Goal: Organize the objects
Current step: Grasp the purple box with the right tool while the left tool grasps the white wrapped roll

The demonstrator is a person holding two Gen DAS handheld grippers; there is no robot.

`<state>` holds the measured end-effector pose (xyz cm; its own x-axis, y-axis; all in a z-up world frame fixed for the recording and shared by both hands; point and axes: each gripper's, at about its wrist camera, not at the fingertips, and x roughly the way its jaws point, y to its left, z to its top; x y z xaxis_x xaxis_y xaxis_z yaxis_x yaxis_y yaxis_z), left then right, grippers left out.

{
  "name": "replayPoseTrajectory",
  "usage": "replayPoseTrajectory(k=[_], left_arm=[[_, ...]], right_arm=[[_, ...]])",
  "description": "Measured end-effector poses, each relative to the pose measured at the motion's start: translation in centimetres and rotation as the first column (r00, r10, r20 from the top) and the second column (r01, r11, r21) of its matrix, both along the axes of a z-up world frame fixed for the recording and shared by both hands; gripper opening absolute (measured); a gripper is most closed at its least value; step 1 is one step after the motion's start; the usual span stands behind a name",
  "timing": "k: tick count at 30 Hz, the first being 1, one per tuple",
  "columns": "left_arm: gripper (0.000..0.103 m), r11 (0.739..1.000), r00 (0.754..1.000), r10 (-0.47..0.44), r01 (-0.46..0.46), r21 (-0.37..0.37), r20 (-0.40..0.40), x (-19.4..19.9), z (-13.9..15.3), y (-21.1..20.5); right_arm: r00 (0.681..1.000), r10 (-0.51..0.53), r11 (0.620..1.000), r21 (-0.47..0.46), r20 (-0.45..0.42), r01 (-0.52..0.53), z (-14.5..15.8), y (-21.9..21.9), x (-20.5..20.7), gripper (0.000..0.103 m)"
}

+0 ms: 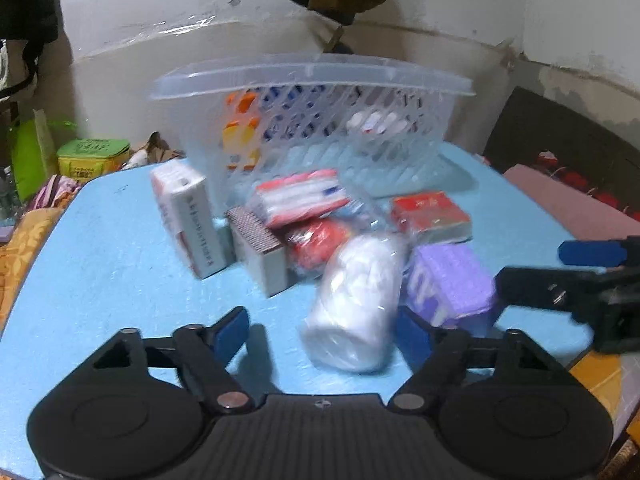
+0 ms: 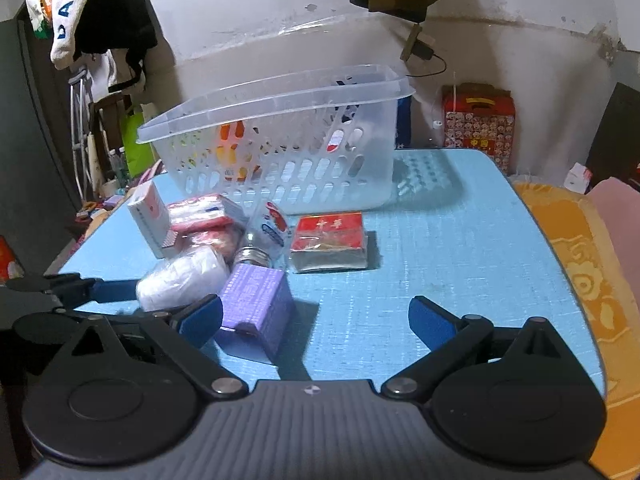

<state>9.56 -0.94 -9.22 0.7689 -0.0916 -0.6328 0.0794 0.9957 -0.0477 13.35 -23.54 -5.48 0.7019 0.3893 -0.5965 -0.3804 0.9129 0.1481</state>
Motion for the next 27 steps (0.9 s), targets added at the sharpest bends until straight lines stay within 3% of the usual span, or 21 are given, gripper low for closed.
replayPoseTrajectory(k=[3,7,8,10,12,19,22,25,27], left_arm=[[0.06,1.0,1.0,0.021,-0.021,-0.007,-0.011,-0.3,-0.3,1.5],[0.061,0.999,0.999,0.045,-0.045,0.001,0.001,-0.6,-0.4,2.8],[0.061,0.999,0.999,0.043,-0.043,0.008,0.005,-0.7,-0.5,2.9],[0.076,0.999,0.999,0.045,-0.045,0.025,0.005,-0.8,-0.5,2.8],[0.082,0.998,0.999,0.051,-0.051,0.043,0.005,-0.8,-0.7,2.7],[0.082,0.997,0.997,0.074,-0.074,0.032,0.009,-0.7,-0.8,3.6],[0.082,0.996,0.997,0.078,-0.079,0.032,0.014,-0.7,-0.9,4.0],[0.082,0.996,0.997,0.081,-0.082,0.028,0.016,-0.7,-0.9,4.2],[0.082,0.997,0.997,0.08,-0.081,0.013,0.018,-0.7,-0.7,4.2]], right_arm=[[1.0,0.019,1.0,-0.003,-0.01,-0.019,-0.3,0.9,0.1,0.101],[0.998,0.049,0.999,-0.014,-0.035,-0.049,-1.0,2.1,0.7,0.098],[0.998,0.05,0.999,-0.005,-0.043,-0.05,-1.1,2.2,0.8,0.098],[0.998,0.054,0.999,-0.005,-0.043,-0.054,-1.0,2.5,0.7,0.098],[0.997,0.069,0.998,-0.005,-0.04,-0.069,-1.0,2.8,0.6,0.093],[0.99,0.11,0.994,-0.009,-0.084,-0.111,-1.7,4.5,0.9,0.091],[0.987,0.129,0.991,-0.01,-0.1,-0.131,-2.2,5.1,1.1,0.081],[0.979,0.176,0.984,0.016,-0.101,-0.175,-1.8,4.9,0.8,0.054],[0.982,0.166,0.986,-0.006,-0.093,-0.167,-1.4,4.6,0.4,0.049]])
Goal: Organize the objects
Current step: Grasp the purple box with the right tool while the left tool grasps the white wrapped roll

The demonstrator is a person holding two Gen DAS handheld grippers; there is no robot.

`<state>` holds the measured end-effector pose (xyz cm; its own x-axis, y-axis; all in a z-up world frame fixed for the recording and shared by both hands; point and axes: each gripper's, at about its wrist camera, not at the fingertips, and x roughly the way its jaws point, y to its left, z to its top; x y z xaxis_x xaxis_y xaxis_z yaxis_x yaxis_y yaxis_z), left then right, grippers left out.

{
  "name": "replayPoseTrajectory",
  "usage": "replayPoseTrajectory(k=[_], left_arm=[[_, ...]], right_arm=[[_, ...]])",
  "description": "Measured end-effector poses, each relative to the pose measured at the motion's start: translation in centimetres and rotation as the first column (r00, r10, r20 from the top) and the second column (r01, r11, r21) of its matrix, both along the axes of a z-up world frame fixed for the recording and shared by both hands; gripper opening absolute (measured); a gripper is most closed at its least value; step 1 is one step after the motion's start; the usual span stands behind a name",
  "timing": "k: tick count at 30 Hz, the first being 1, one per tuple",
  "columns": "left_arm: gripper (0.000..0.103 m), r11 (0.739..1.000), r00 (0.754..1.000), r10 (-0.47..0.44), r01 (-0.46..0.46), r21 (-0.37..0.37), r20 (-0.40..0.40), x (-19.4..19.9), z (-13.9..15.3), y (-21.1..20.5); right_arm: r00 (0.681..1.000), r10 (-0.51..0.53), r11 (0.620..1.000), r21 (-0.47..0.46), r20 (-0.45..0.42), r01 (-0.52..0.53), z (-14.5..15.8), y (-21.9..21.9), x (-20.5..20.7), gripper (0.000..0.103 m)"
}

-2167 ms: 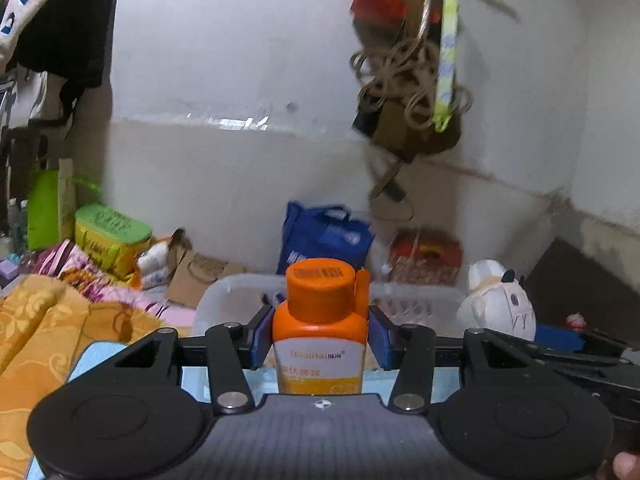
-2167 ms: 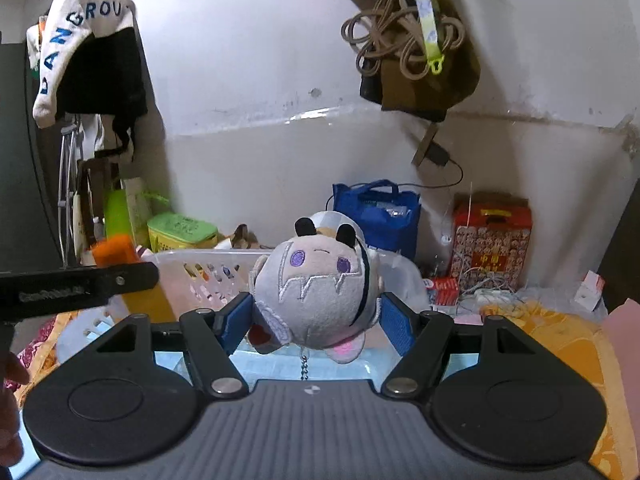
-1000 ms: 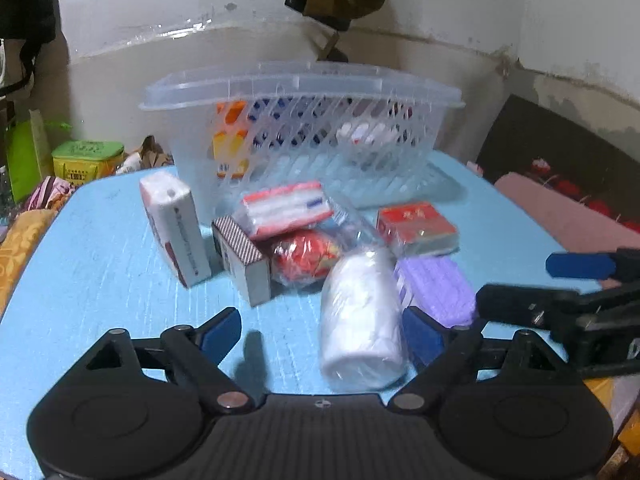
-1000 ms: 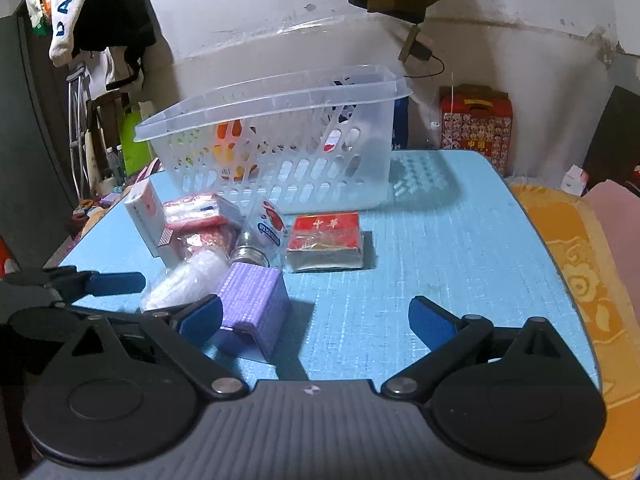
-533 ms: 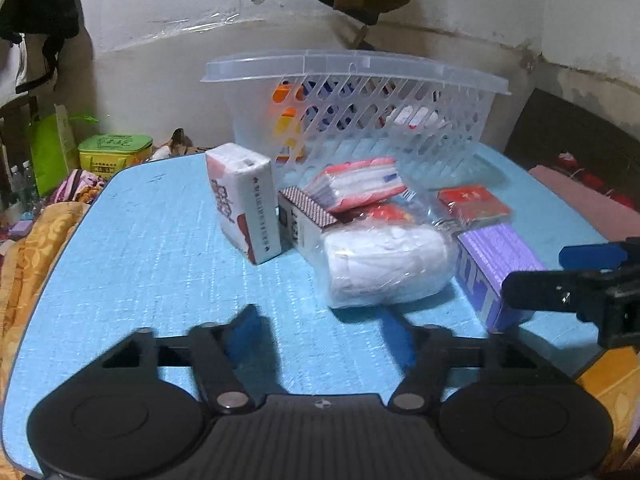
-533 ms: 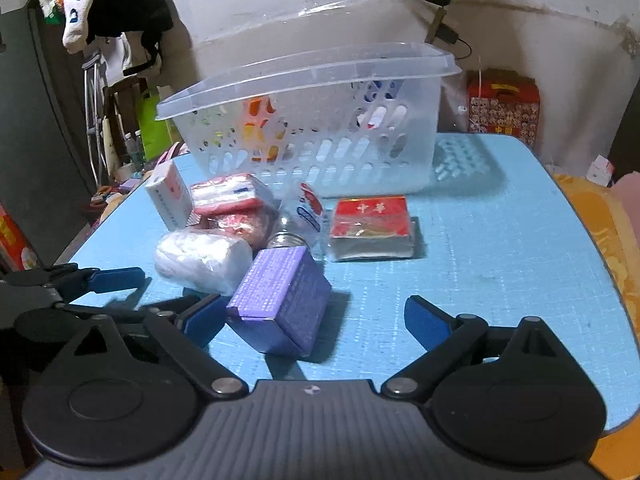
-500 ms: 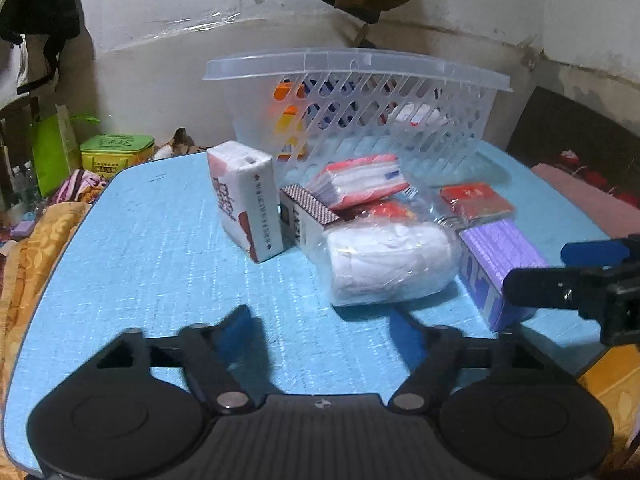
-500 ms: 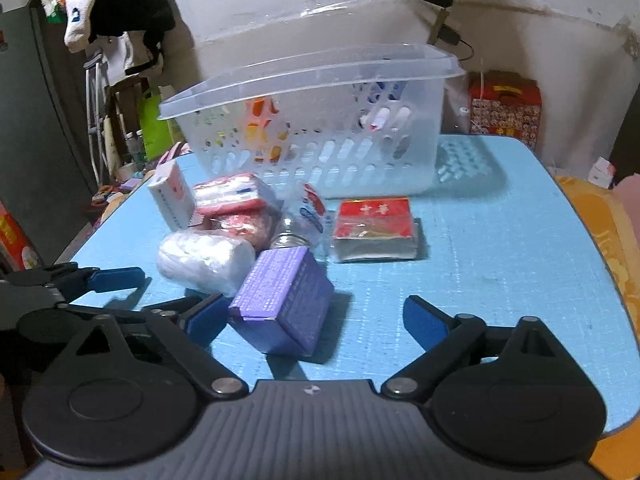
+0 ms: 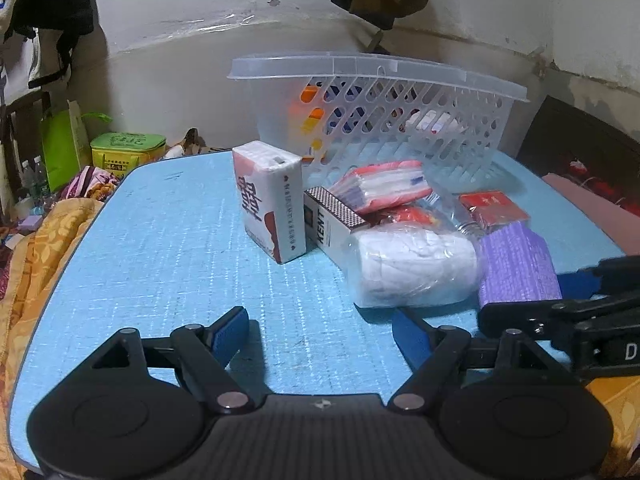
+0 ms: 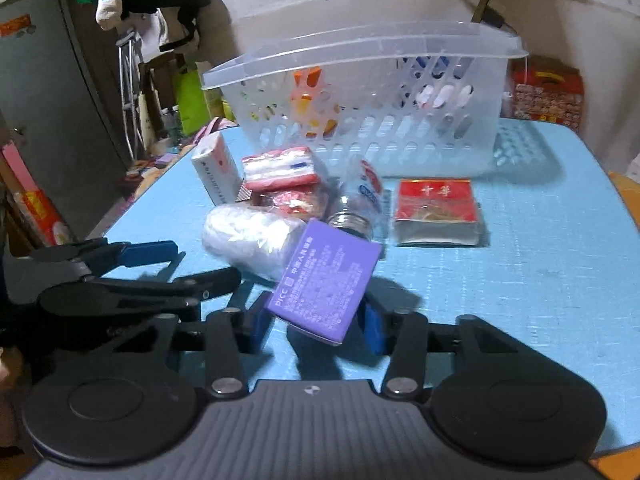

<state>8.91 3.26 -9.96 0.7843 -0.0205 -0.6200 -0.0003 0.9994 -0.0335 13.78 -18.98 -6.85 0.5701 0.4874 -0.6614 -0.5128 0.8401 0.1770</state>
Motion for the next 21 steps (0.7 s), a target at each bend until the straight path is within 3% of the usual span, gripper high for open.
replayPoseTrajectory(k=[5,13,17,21], left_arm=[[0.082,0.999,0.999,-0.035,0.035,-0.027,0.029,0.2,0.6,-1.2],[0.082,0.996,0.996,-0.082,0.081,0.027,0.035,0.9,0.6,-4.7],[0.082,0.994,0.997,-0.075,0.073,0.08,0.021,1.2,0.2,-5.7],[0.083,0.997,0.999,-0.038,0.037,0.069,0.009,1.8,-0.2,-5.5]], right_arm=[[0.999,-0.034,0.999,-0.015,-0.004,0.034,-0.1,-1.9,0.3,0.049],[0.997,-0.079,0.996,-0.027,0.009,0.079,0.2,-4.9,0.1,0.048],[0.997,-0.076,0.997,-0.017,-0.01,0.076,-0.1,-5.4,0.5,0.048],[0.998,-0.061,0.998,-0.036,-0.003,0.061,-0.2,-5.0,0.3,0.048]])
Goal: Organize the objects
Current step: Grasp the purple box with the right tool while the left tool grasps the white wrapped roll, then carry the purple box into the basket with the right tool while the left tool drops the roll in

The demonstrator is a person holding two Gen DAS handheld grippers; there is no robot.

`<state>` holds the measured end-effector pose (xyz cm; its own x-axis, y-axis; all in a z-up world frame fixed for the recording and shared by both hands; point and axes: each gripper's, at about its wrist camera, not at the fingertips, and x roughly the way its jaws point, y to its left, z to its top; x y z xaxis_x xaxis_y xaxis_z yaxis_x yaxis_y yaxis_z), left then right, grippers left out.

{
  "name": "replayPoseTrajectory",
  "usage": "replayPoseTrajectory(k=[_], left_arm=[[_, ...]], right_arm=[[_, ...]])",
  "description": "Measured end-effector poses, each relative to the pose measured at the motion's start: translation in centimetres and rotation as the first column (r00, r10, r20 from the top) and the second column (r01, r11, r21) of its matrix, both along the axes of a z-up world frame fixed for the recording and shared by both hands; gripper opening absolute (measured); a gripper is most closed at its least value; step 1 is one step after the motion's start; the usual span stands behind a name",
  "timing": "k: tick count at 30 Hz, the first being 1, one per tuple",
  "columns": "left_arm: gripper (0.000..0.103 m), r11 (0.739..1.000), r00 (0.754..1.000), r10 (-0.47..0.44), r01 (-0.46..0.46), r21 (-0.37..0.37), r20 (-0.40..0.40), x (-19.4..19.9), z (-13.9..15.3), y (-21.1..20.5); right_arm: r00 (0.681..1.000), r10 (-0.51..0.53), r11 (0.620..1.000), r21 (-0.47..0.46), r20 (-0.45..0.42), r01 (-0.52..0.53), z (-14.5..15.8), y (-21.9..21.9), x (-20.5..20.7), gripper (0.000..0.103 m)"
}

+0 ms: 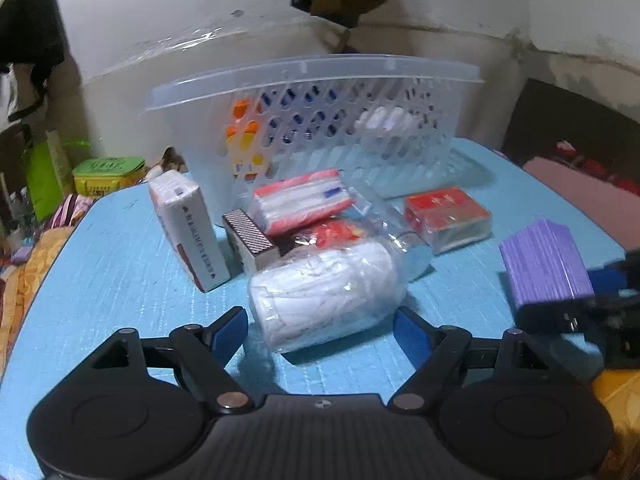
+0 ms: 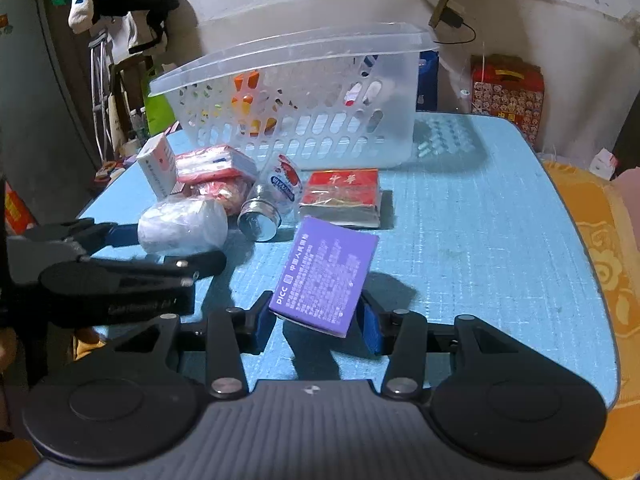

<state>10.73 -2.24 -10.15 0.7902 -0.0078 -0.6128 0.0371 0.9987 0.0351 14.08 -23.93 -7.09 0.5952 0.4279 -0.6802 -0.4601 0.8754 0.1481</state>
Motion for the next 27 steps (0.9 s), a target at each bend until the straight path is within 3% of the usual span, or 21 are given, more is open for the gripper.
replayPoseTrajectory(k=[10,12,20,27], left_arm=[[0.078,1.0,1.0,0.018,-0.018,-0.023,0.017,0.5,0.3,0.2],[0.078,1.0,0.999,0.022,-0.021,-0.009,0.041,0.1,0.5,0.3],[0.078,0.999,0.995,0.017,-0.013,-0.039,0.103,-1.8,2.3,2.3],[0.078,0.999,0.987,0.002,0.007,-0.053,0.16,-2.9,3.9,2.8]], right_arm=[[1.0,-0.005,1.0,-0.021,0.015,0.006,-0.3,0.5,-0.1,0.05],[1.0,-0.001,1.0,-0.025,0.02,0.001,-0.3,0.6,-0.2,0.045],[0.992,0.039,0.998,-0.057,0.121,-0.032,1.3,1.6,-1.7,0.044],[0.988,0.016,1.0,-0.016,0.155,-0.013,2.3,0.8,-1.8,0.045]])
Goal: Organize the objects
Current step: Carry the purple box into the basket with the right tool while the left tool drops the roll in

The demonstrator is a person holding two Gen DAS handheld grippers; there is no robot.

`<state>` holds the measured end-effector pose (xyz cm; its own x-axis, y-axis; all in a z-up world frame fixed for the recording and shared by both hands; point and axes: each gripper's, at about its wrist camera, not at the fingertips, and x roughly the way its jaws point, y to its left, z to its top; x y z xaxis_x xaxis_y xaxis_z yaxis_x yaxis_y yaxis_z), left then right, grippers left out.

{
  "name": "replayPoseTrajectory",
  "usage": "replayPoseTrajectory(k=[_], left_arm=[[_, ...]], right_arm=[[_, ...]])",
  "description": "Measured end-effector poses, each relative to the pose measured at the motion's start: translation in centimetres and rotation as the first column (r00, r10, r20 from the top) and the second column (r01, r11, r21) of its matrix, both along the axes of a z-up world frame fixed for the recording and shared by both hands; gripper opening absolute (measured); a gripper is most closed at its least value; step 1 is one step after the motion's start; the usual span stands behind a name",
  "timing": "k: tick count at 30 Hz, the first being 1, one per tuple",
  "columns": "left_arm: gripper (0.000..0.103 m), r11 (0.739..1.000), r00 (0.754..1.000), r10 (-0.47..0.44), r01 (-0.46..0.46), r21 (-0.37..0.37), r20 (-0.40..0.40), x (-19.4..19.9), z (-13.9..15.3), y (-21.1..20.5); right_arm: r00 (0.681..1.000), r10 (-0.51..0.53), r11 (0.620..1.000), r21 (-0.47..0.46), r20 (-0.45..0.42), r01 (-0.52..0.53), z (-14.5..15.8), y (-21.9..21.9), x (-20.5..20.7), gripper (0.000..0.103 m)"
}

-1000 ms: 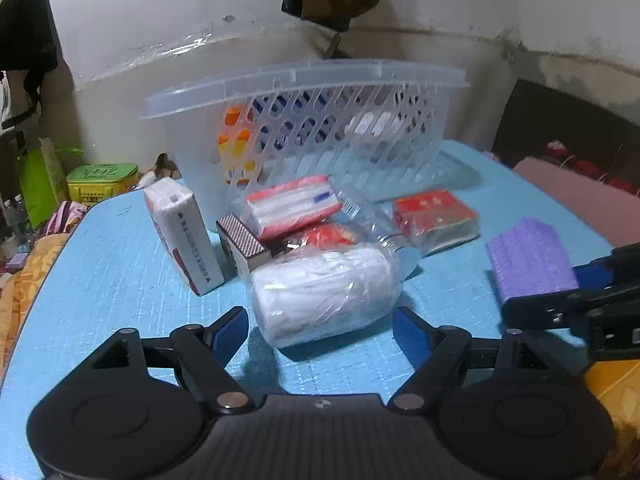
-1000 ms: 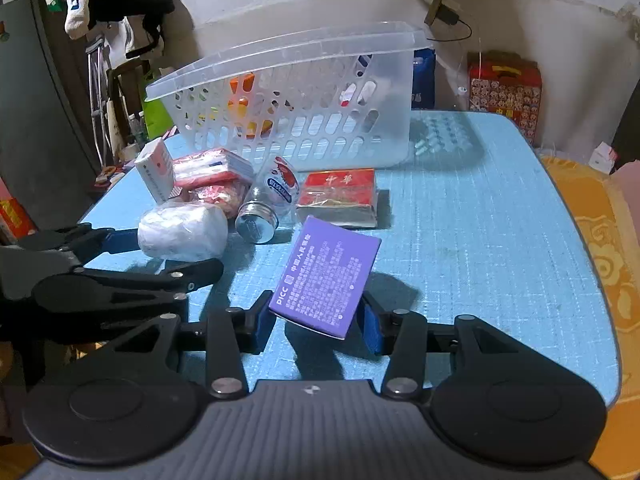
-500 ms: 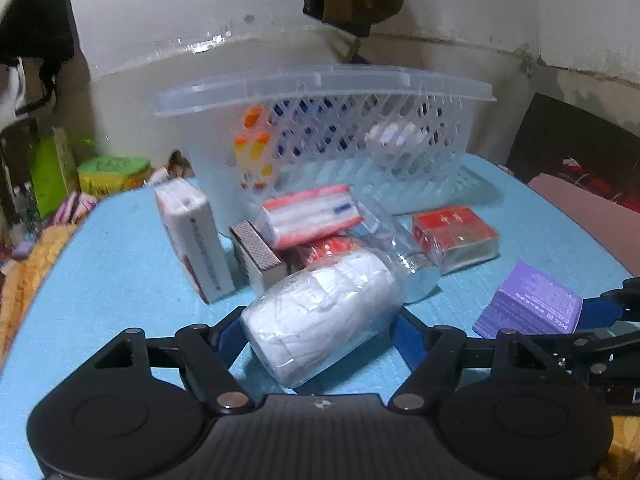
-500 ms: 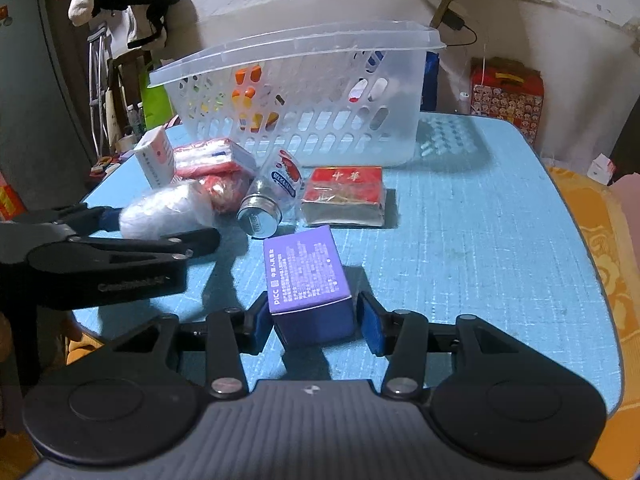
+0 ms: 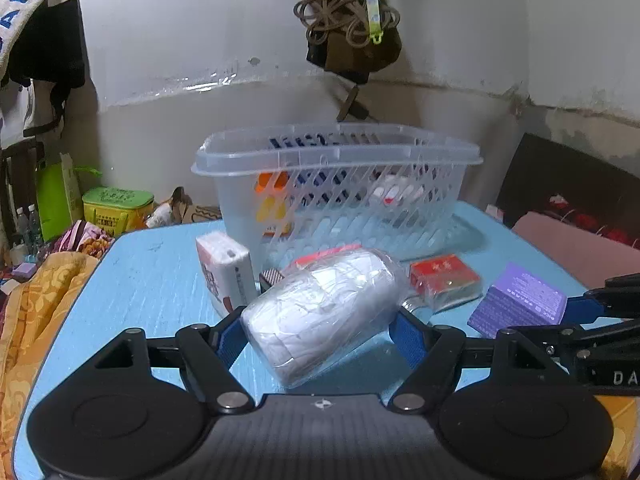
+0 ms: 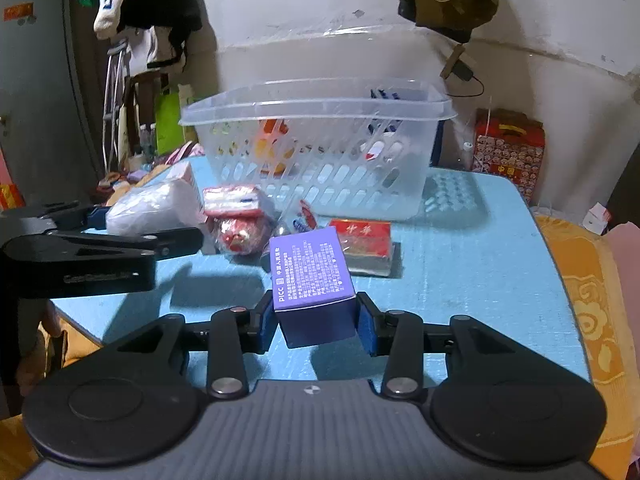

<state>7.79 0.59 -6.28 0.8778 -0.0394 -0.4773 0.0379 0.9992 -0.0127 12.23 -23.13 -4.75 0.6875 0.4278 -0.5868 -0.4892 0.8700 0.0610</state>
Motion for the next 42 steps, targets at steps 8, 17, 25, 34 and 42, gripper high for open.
replayPoseTrajectory(k=[8,17,25,34,42], left_arm=[[0.078,1.0,0.999,0.011,-0.01,-0.024,0.044,-0.8,1.2,0.7],[0.078,0.999,0.997,0.006,-0.002,-0.054,0.071,-1.2,1.7,1.4],[0.078,0.998,0.996,-0.024,0.028,-0.054,0.086,-0.7,1.4,1.5],[0.078,0.995,0.992,-0.061,0.069,-0.074,0.109,-0.8,1.4,1.6],[0.078,0.984,0.989,-0.027,0.052,-0.169,0.146,-0.8,4.3,3.7]], right_arm=[[1.0,-0.016,0.998,0.064,0.007,0.016,0.9,-1.9,-0.1,0.045],[1.0,0.018,0.994,0.108,0.023,-0.021,1.1,-3.1,0.1,0.045],[0.999,0.041,0.992,0.118,-0.007,-0.04,0.6,-3.2,1.2,0.045],[0.999,0.044,0.99,0.138,-0.008,-0.043,0.7,-3.3,1.5,0.045],[0.988,0.017,0.987,0.157,0.151,-0.041,5.7,-2.5,1.3,0.045]])
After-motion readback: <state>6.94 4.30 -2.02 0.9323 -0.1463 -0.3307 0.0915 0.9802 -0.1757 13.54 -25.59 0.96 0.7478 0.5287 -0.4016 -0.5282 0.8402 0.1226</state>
